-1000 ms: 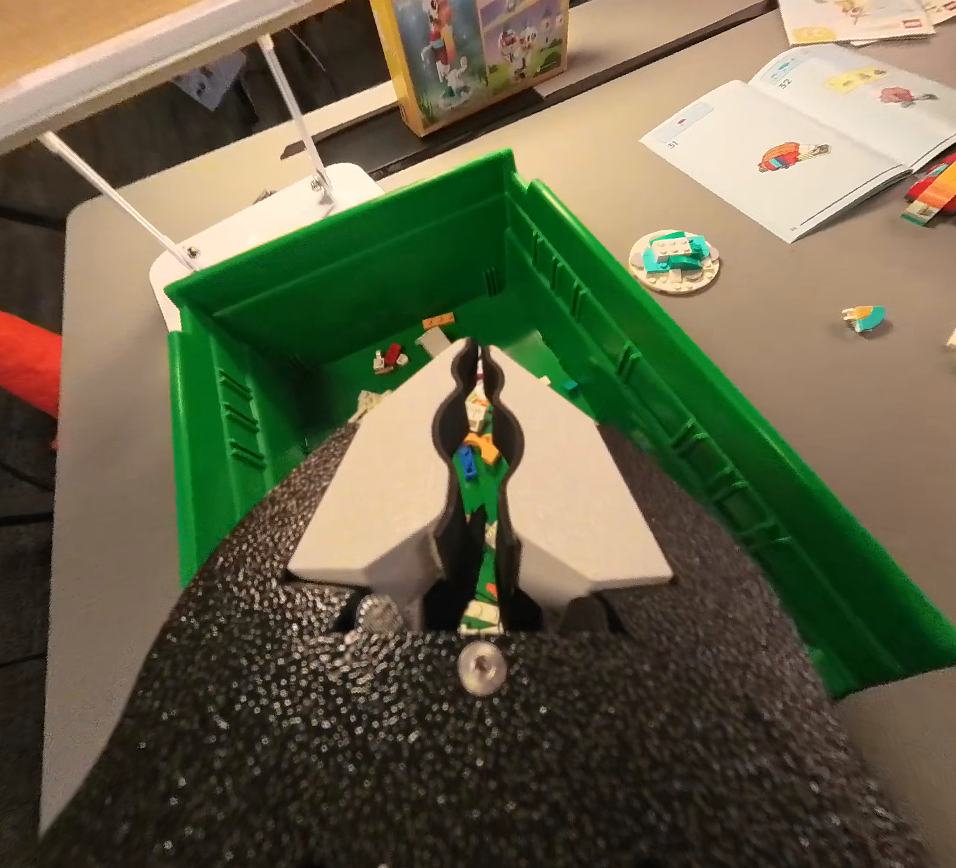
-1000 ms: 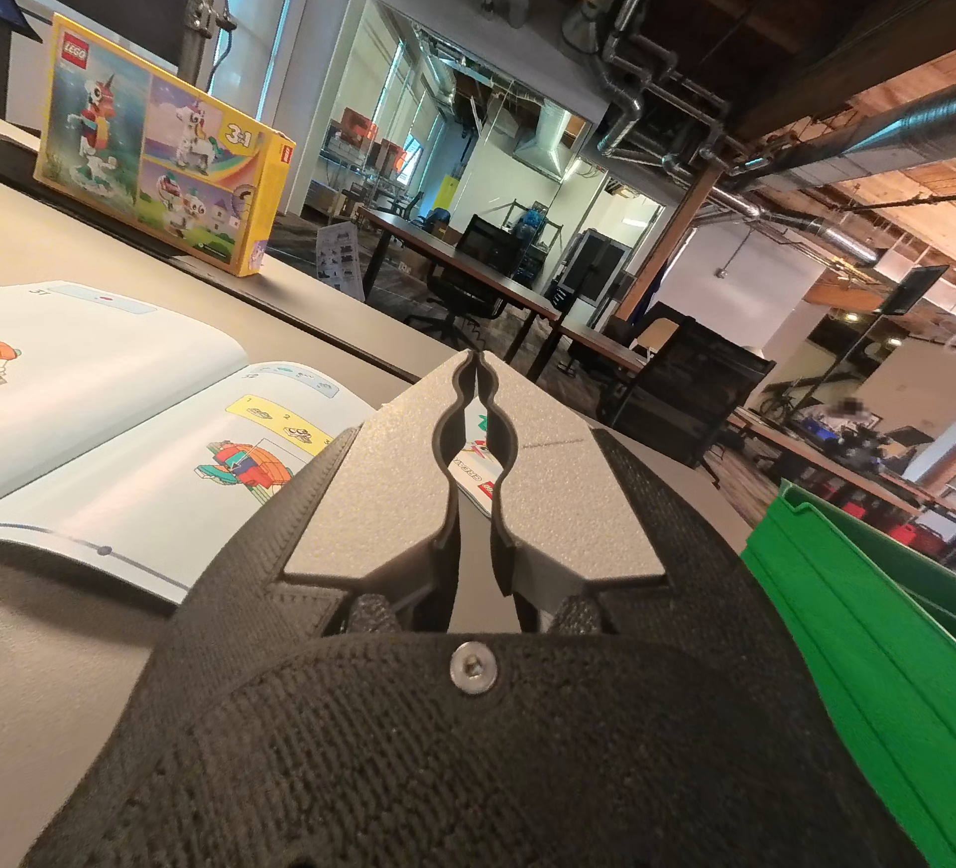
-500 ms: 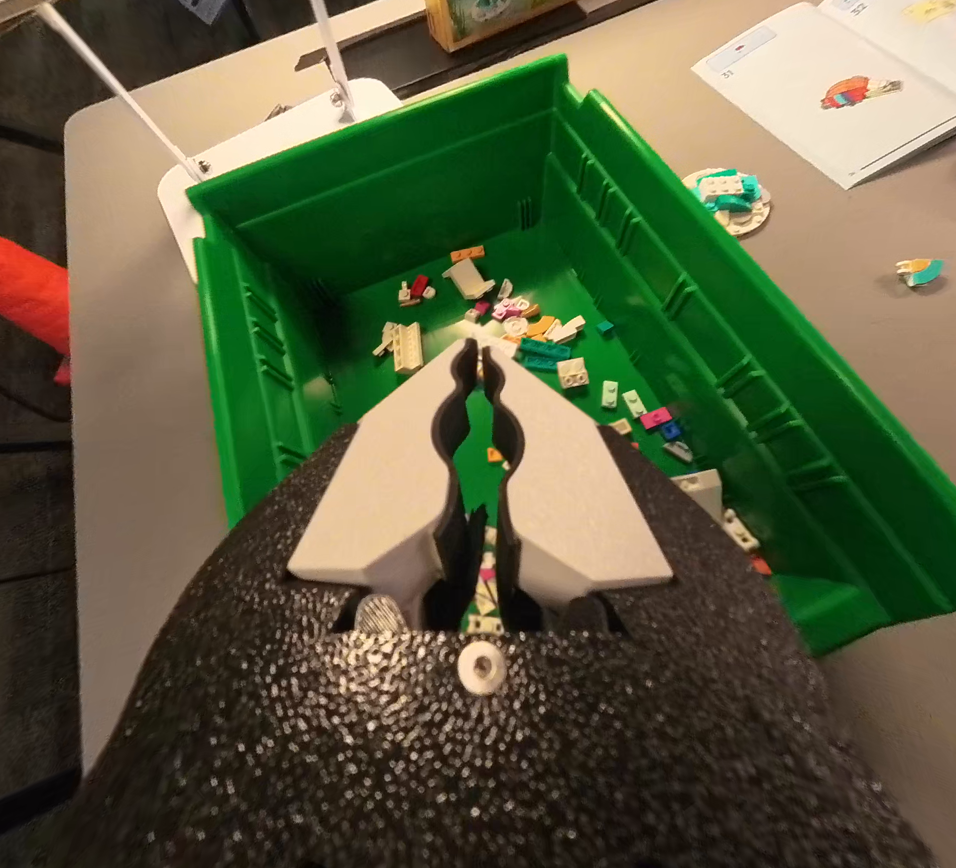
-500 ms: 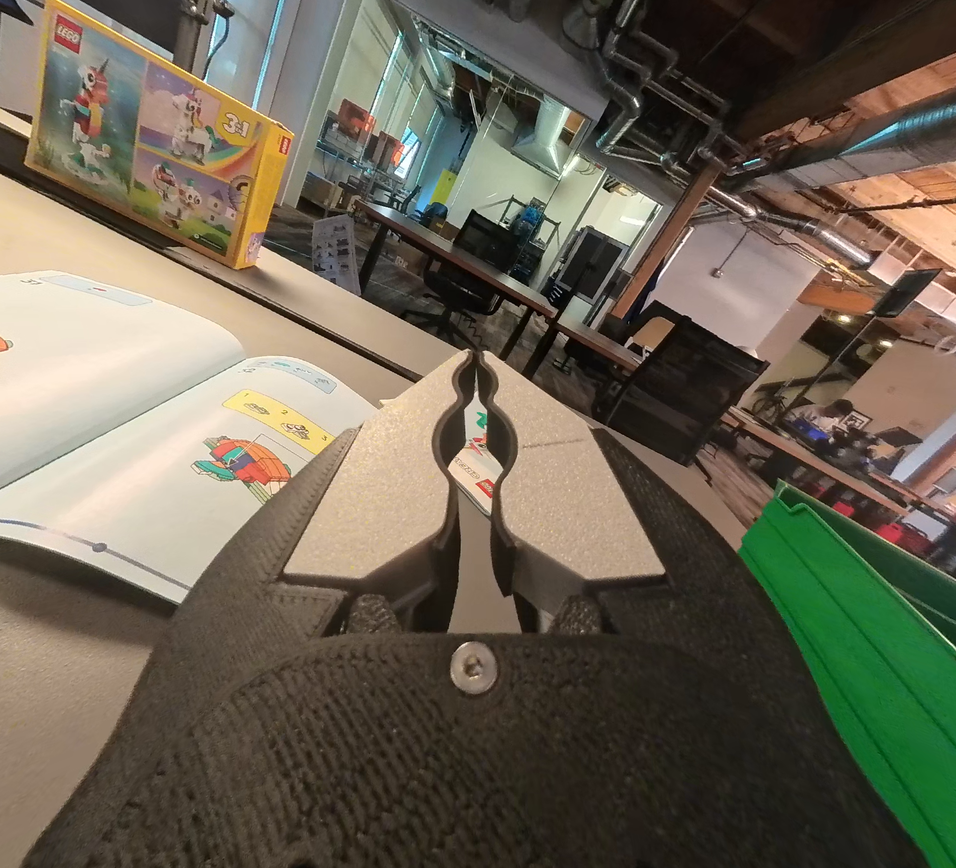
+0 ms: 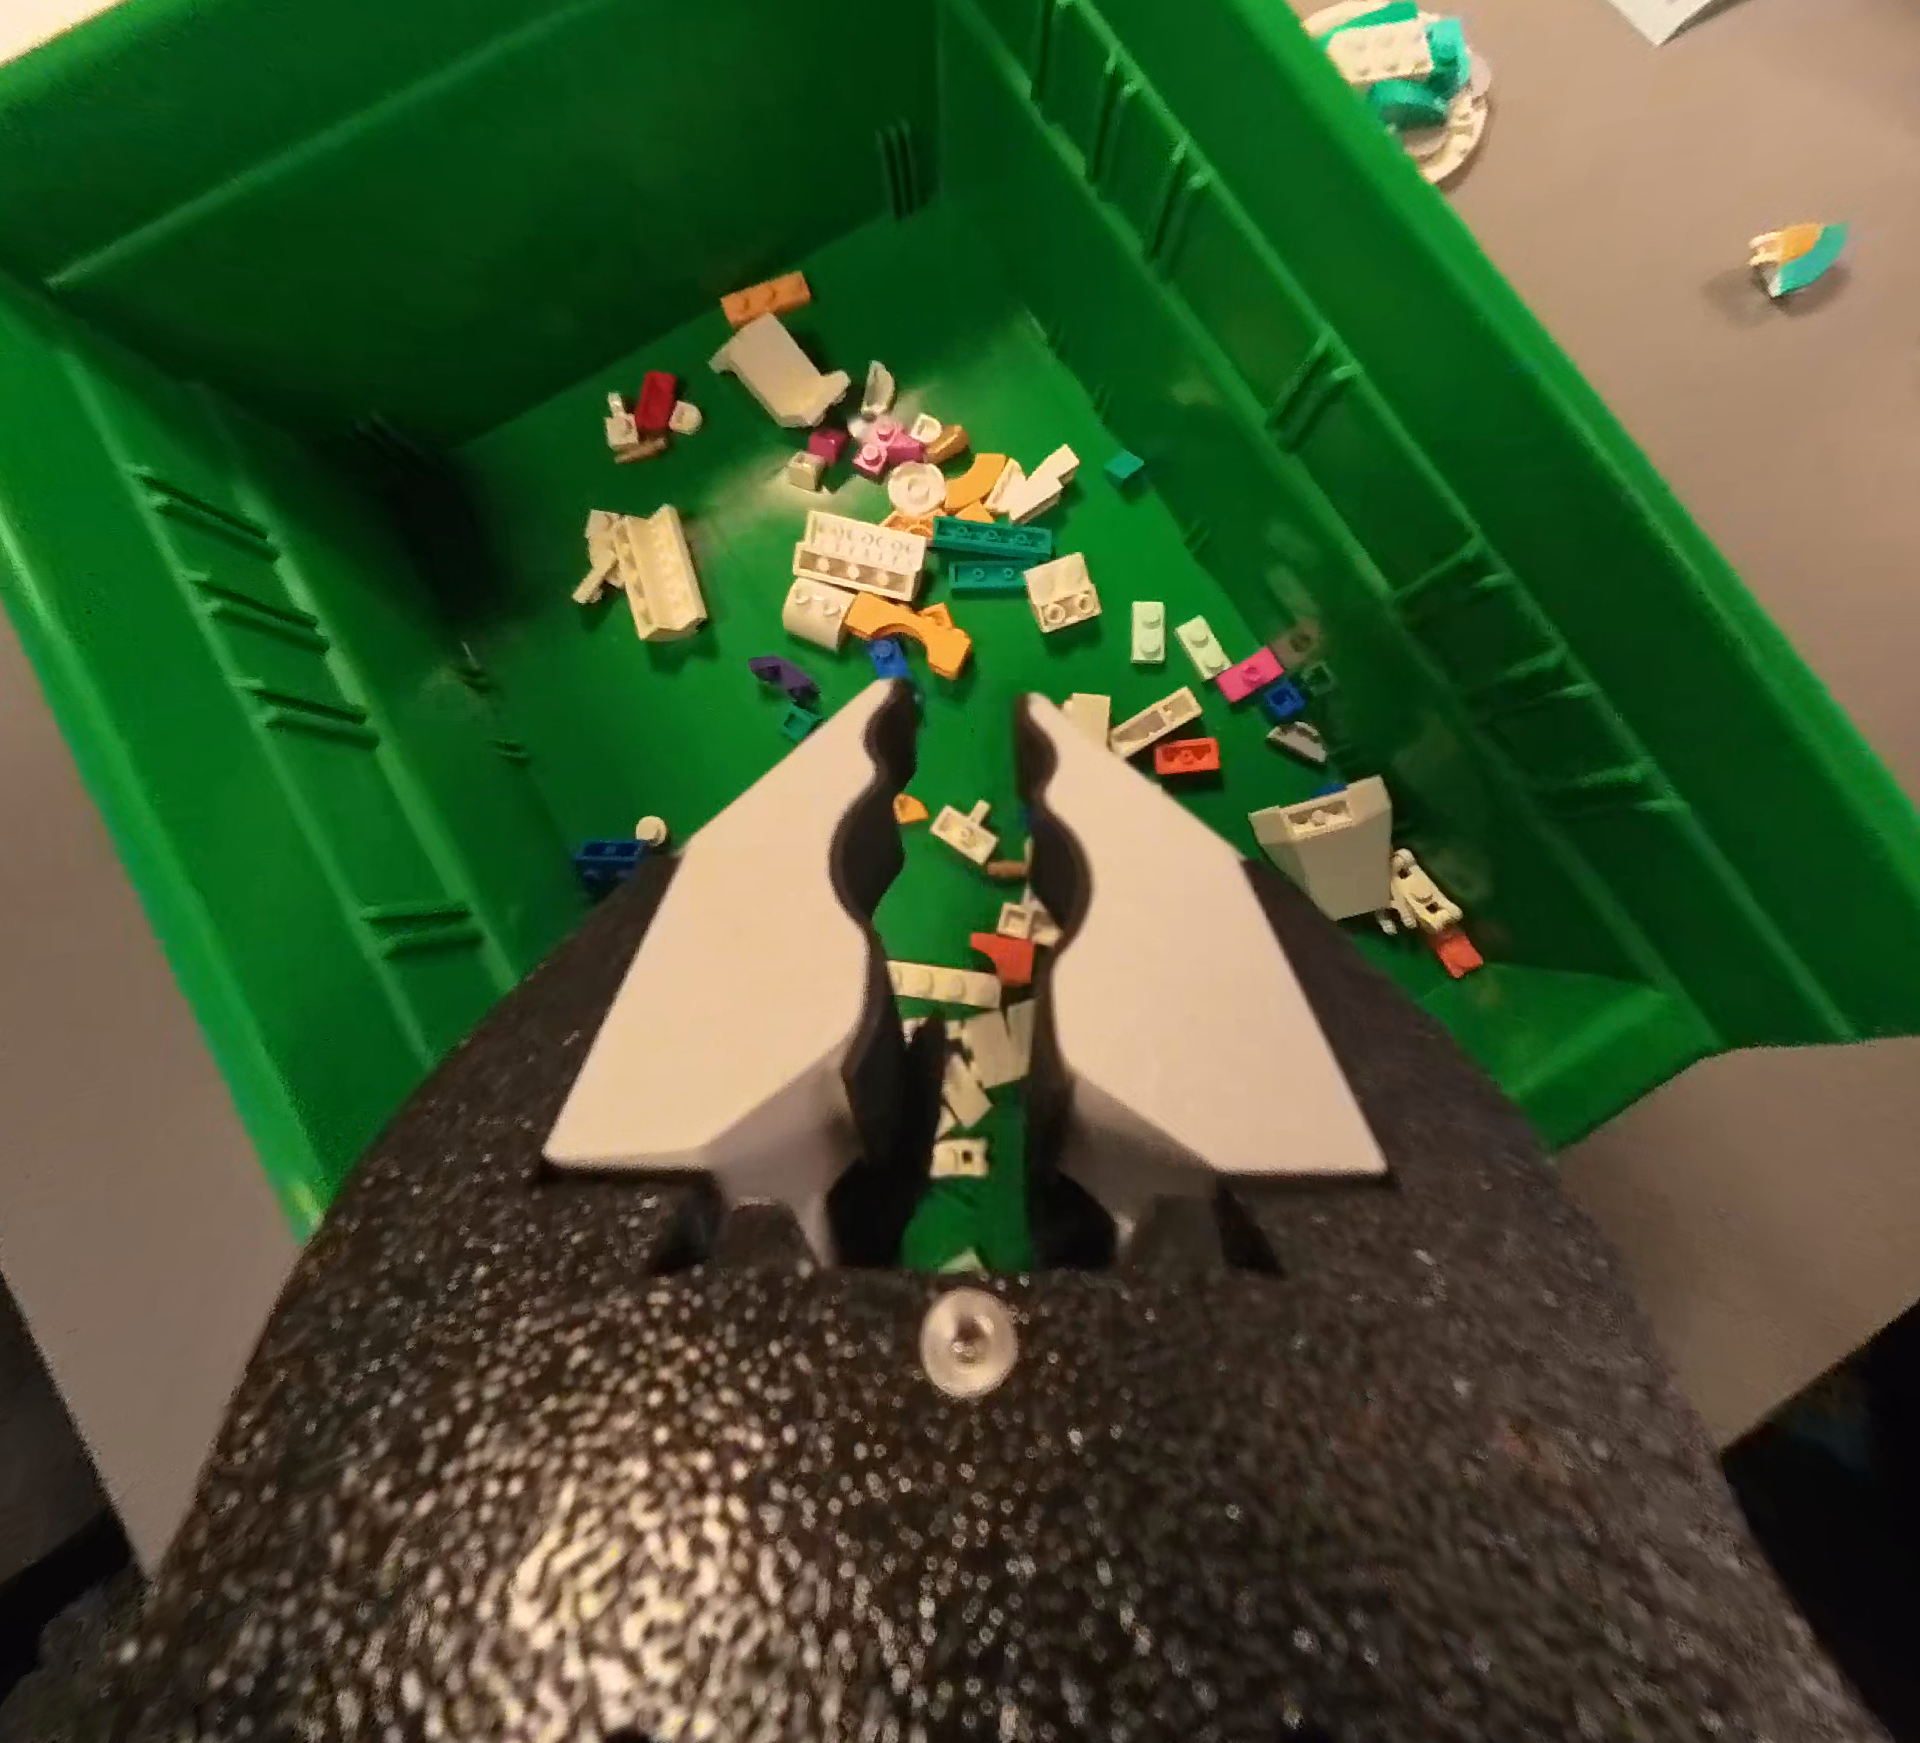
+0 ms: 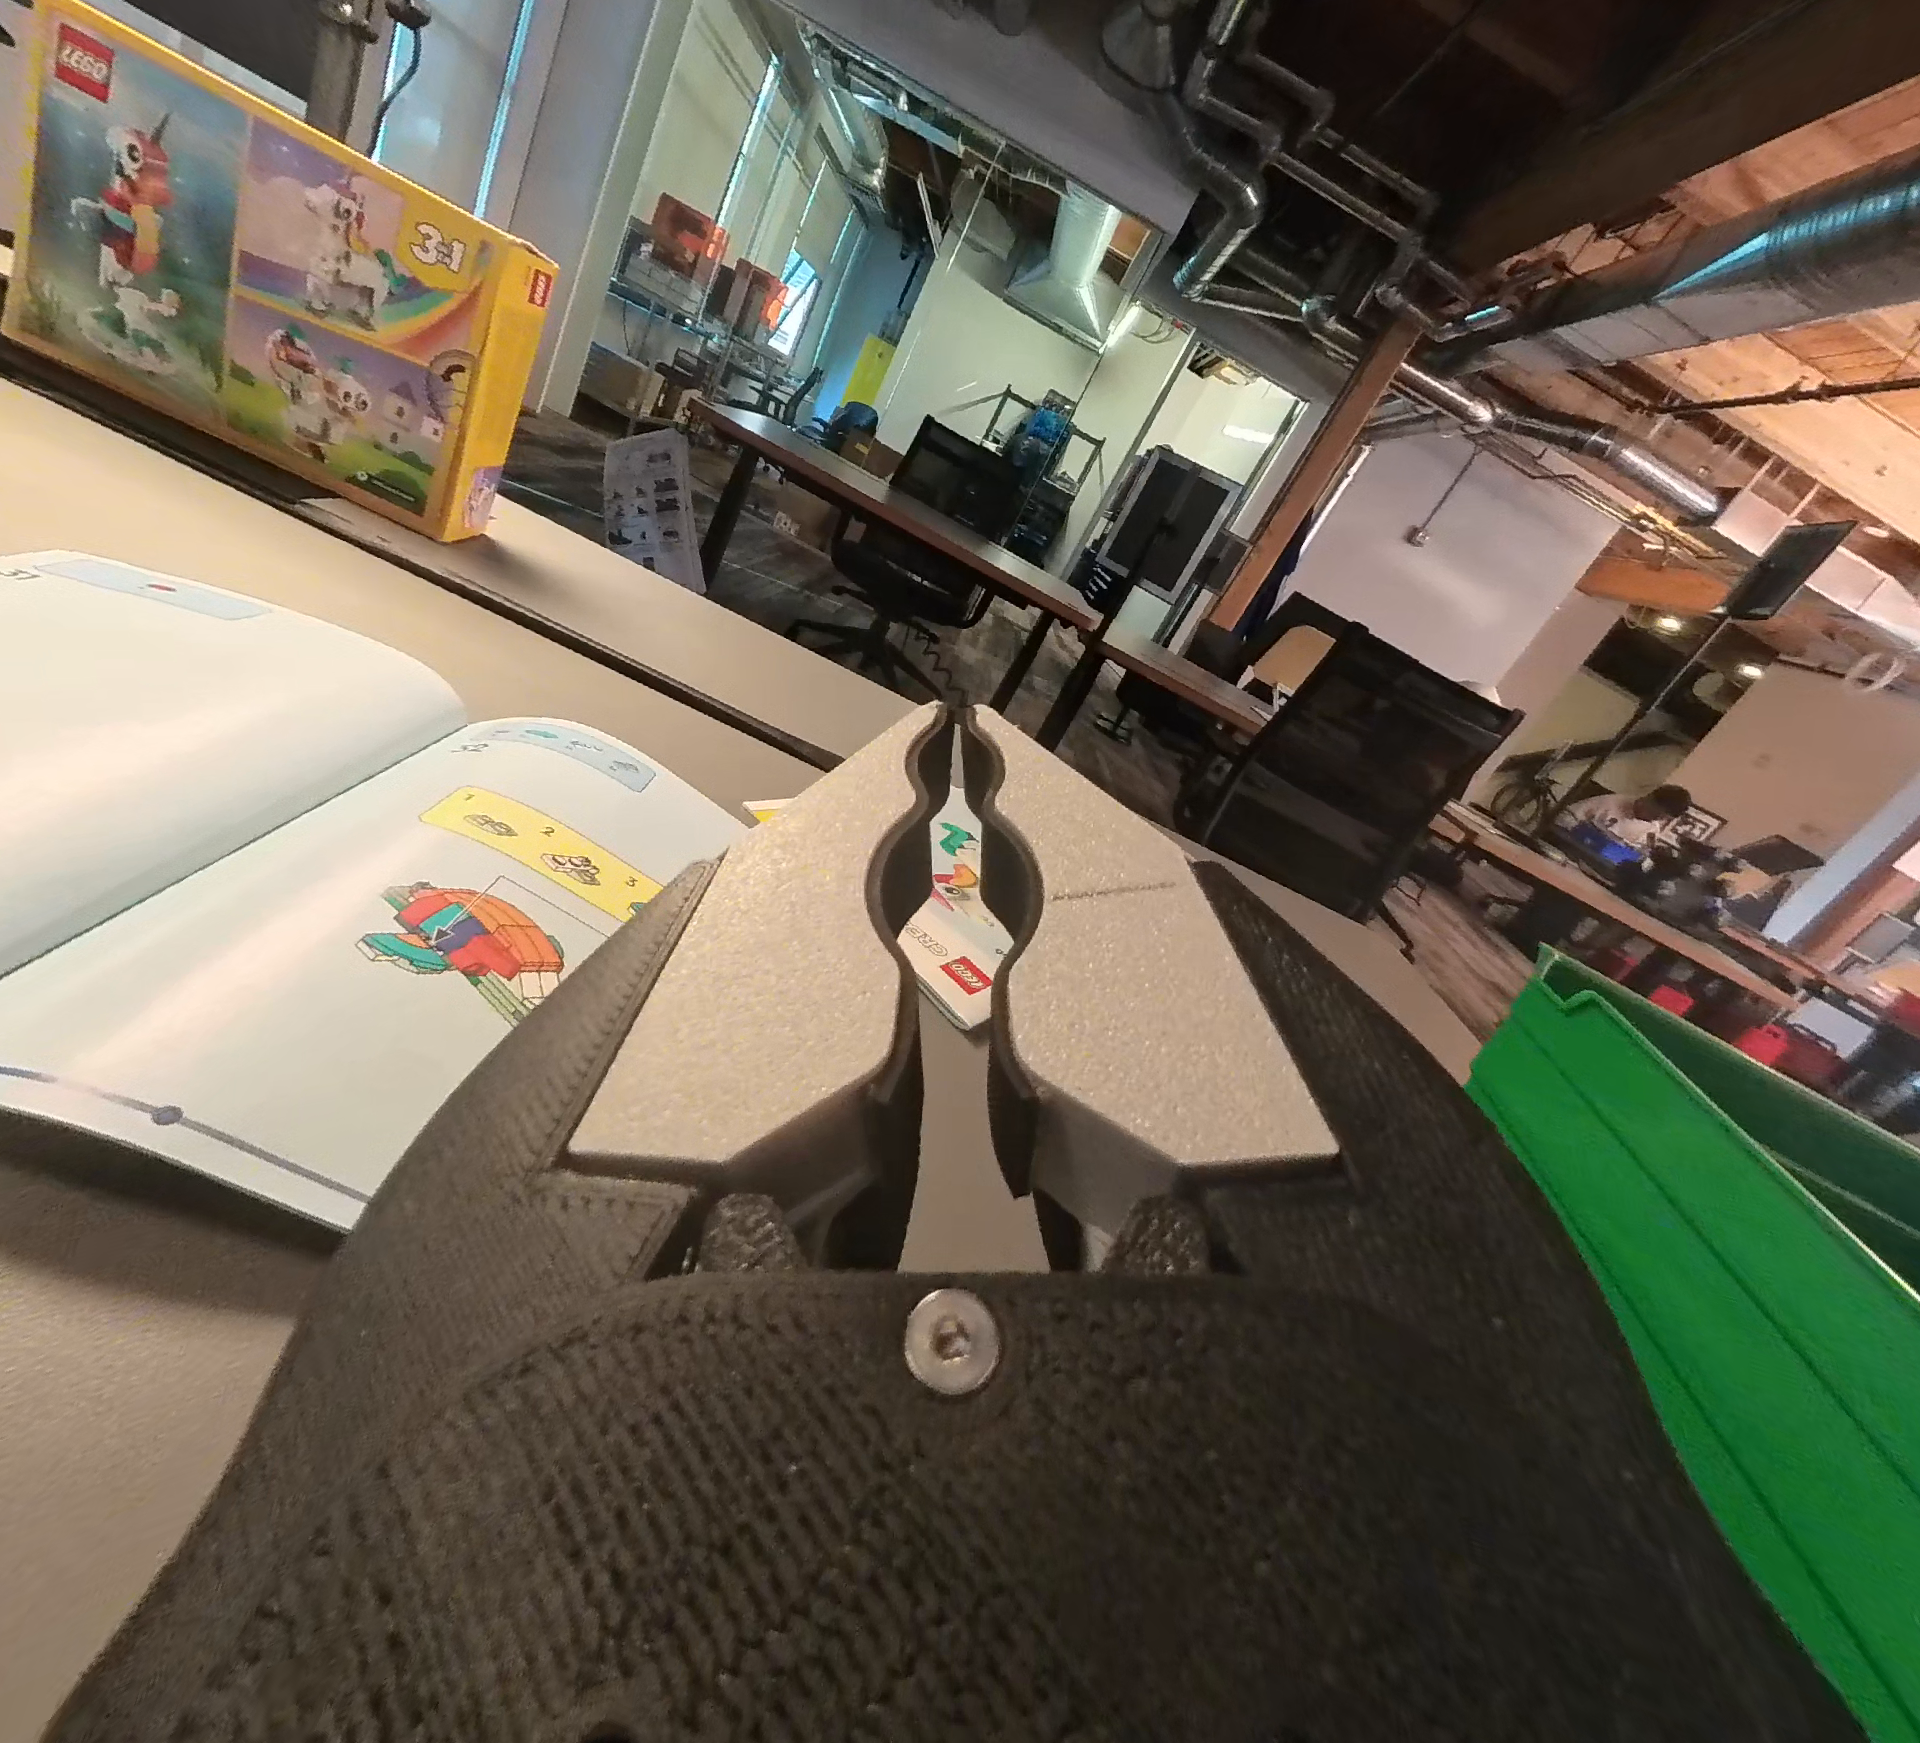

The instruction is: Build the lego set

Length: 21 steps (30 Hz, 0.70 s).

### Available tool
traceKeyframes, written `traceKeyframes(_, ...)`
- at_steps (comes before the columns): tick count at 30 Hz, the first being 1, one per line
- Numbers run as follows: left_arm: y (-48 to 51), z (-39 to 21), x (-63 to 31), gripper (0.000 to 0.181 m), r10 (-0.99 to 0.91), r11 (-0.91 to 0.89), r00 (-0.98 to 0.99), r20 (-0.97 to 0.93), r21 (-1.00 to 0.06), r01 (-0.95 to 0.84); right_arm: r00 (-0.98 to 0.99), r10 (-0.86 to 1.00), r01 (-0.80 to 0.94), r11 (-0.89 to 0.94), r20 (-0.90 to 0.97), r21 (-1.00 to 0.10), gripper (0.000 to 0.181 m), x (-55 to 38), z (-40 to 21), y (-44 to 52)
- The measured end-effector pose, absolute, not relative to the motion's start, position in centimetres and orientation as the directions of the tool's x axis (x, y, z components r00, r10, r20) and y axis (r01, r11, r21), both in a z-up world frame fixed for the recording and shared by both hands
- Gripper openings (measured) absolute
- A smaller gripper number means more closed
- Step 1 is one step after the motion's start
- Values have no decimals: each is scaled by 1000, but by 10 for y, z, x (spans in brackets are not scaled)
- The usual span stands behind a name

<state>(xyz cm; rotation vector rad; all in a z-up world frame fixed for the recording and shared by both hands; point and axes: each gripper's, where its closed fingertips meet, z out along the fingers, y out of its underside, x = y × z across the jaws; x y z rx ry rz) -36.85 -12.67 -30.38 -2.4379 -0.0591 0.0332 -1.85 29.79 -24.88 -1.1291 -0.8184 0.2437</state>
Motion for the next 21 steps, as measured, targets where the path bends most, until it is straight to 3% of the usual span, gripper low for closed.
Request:
traceKeyframes(2, -124, -309, -373, 26, 64, -772, 998, 23, -632, 64, 692, 560, 219, 438, 456, -872, 0, -19, -249, 298)
traceKeyframes(10, -122, -308, -403, 21, 204, -752, 978, 49, -631, 189, 691, 564, 214, 439, 453, -873, 0, -18, -248, 297)
traceKeyframes(16, -130, -313, -389, 24, 147, -803, 977, 155, -558, 209, 687, 568, 211, 442, 454, -872, 0, -19, -248, 297)
traceKeyframes(21, -146, -324, -364, 17, 0, -884, 989, 145, -463, 68, 688, 568, 208, 441, 451, -873, 0, -19, -248, 297)
